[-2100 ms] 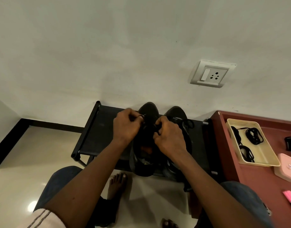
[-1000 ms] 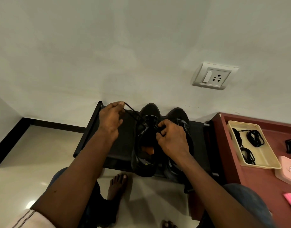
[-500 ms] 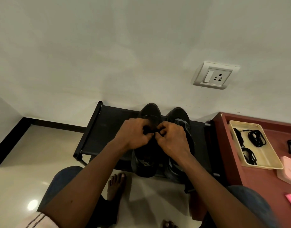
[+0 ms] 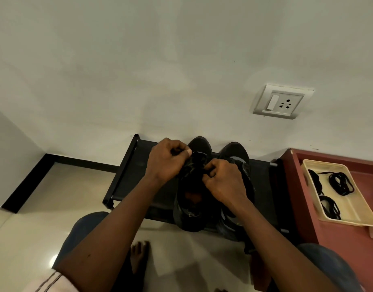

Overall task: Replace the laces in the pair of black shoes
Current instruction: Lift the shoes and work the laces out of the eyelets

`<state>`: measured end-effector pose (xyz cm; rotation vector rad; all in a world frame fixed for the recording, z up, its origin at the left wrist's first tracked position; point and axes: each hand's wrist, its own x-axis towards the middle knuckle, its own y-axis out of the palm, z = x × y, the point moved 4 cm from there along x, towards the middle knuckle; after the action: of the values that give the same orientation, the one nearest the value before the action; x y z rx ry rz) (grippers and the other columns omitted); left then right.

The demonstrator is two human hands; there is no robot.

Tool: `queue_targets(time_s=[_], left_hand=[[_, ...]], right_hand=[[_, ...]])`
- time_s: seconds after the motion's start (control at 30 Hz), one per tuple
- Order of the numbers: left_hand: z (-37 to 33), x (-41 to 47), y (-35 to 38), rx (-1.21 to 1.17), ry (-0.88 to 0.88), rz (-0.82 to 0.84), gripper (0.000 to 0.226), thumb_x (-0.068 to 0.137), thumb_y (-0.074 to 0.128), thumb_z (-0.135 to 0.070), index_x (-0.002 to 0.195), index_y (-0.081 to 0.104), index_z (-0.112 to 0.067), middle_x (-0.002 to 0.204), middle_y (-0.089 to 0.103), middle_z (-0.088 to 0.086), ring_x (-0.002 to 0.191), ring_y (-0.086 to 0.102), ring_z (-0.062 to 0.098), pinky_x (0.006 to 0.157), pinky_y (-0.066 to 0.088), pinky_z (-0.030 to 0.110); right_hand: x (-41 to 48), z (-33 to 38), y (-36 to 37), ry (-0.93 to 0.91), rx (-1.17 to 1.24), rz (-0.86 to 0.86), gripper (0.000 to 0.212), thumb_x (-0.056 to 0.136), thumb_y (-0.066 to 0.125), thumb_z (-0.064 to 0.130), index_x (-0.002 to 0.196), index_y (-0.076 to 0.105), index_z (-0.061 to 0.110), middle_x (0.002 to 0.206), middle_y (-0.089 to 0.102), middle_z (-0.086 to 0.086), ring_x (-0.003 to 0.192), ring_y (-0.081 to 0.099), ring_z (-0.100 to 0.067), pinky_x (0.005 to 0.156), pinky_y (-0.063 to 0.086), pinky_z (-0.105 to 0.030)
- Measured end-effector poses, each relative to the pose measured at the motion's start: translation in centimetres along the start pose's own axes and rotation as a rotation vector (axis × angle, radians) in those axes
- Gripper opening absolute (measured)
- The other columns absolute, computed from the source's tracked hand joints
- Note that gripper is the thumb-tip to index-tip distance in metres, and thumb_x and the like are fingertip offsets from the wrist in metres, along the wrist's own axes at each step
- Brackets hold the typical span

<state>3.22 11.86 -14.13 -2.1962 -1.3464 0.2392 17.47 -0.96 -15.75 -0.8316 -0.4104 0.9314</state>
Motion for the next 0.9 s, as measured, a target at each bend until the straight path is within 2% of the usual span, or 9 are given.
queue_targets(time_s=[0.13, 0.23, 0.3, 0.37, 0.4, 0.5, 0.6, 0.7, 0.9], left_hand=[[0.1, 0.4, -0.8, -0.391, -0.218, -0.158, 0.009, 0.093, 0.074, -0.02, 0.085, 0.079, -0.022, 0.077, 0.075, -0.009, 0.077, 0.071, 0.006, 0.068, 0.054, 0.017], [1.2, 0.7, -1.1, -0.858, -0.517, -0.259, 0.008, 0.098, 0.066, -0.01, 0.096, 0.072, -0.014, 0.076, 0.072, -0.003, 0.082, 0.076, 0.015, 0.077, 0.058, 0.029], [0.9, 1.0, -0.9, -0.992, -0.569, -0.234, 0.01, 0.101, 0.059, -0.006, 0.099, 0.067, -0.011, 0.08, 0.068, -0.002, 0.077, 0.077, 0.019, 0.082, 0.059, 0.036], [-0.1, 1.2, -0.9, -0.835, -0.451, -0.11, 0.012, 0.101, 0.058, -0.006, 0.094, 0.066, -0.012, 0.073, 0.063, -0.003, 0.061, 0.066, 0.014, 0.078, 0.057, 0.038], [-0.7, 1.1, -0.8, -0.685, -0.358, -0.025, 0.012, 0.101, 0.06, -0.009, 0.091, 0.067, -0.013, 0.07, 0.064, -0.005, 0.06, 0.062, 0.012, 0.074, 0.057, 0.036], [-1.8, 0.6, -0.2, -0.099, -0.073, 0.232, 0.009, 0.097, 0.069, -0.033, 0.093, 0.071, -0.025, 0.082, 0.072, -0.007, 0.077, 0.069, 0.011, 0.07, 0.059, 0.03], [-2.4, 0.2, 1.4, 0.415, 0.103, 0.459, 0.017, 0.092, 0.07, -0.047, 0.1, 0.072, -0.032, 0.08, 0.063, -0.014, 0.074, 0.061, 0.002, 0.071, 0.05, 0.025], [-2.4, -0.3, 2.6, 0.559, 0.113, 0.511, 0.015, 0.094, 0.068, -0.037, 0.107, 0.072, -0.031, 0.075, 0.056, -0.016, 0.07, 0.057, 0.005, 0.079, 0.056, 0.032], [-2.6, -1.1, 3.1, 0.582, 0.21, 0.358, 0.011, 0.093, 0.063, -0.036, 0.099, 0.07, -0.03, 0.086, 0.058, -0.009, 0.078, 0.058, 0.013, 0.081, 0.057, 0.04]], right_hand=[[0.1, 0.3, -0.1, 0.027, -0.001, 0.016, 0.009, 0.088, 0.076, 0.024, 0.09, 0.068, 0.029, 0.068, 0.067, 0.008, 0.067, 0.065, -0.006, 0.067, 0.058, -0.03], [0.3, 0.3, -0.1, 0.047, 0.012, 0.013, 0.011, 0.088, 0.076, 0.023, 0.085, 0.067, 0.029, 0.07, 0.067, 0.008, 0.068, 0.064, -0.006, 0.066, 0.057, -0.028], [0.3, 0.4, 0.0, 0.048, 0.006, 0.02, 0.013, 0.088, 0.076, 0.023, 0.085, 0.065, 0.029, 0.072, 0.066, 0.007, 0.069, 0.064, -0.007, 0.066, 0.055, -0.027], [0.2, 0.5, 0.0, 0.044, -0.006, 0.023, 0.013, 0.089, 0.074, 0.023, 0.086, 0.063, 0.028, 0.074, 0.065, 0.007, 0.069, 0.064, -0.008, 0.065, 0.054, -0.026], [0.2, 0.5, 0.0, 0.04, -0.016, 0.026, 0.012, 0.089, 0.074, 0.024, 0.087, 0.063, 0.028, 0.076, 0.065, 0.008, 0.07, 0.063, -0.008, 0.066, 0.055, -0.026], [0.4, 0.9, -0.2, 0.025, -0.037, 0.046, 0.01, 0.09, 0.072, 0.024, 0.091, 0.063, 0.028, 0.079, 0.064, 0.008, 0.072, 0.063, -0.009, 0.069, 0.057, -0.03], [0.4, 1.0, -0.5, 0.035, -0.057, 0.079, 0.009, 0.092, 0.072, 0.026, 0.096, 0.064, 0.025, 0.083, 0.064, 0.006, 0.076, 0.064, -0.013, 0.074, 0.059, -0.035], [0.6, 0.9, -0.4, 0.035, -0.061, 0.1, 0.01, 0.092, 0.072, 0.024, 0.099, 0.064, 0.024, 0.084, 0.064, 0.006, 0.077, 0.064, -0.012, 0.078, 0.059, -0.034], [1.3, 0.6, -0.6, 0.053, -0.058, 0.18, 0.013, 0.091, 0.071, 0.024, 0.1, 0.062, 0.027, 0.085, 0.065, 0.005, 0.078, 0.064, -0.012, 0.074, 0.058, -0.033]])
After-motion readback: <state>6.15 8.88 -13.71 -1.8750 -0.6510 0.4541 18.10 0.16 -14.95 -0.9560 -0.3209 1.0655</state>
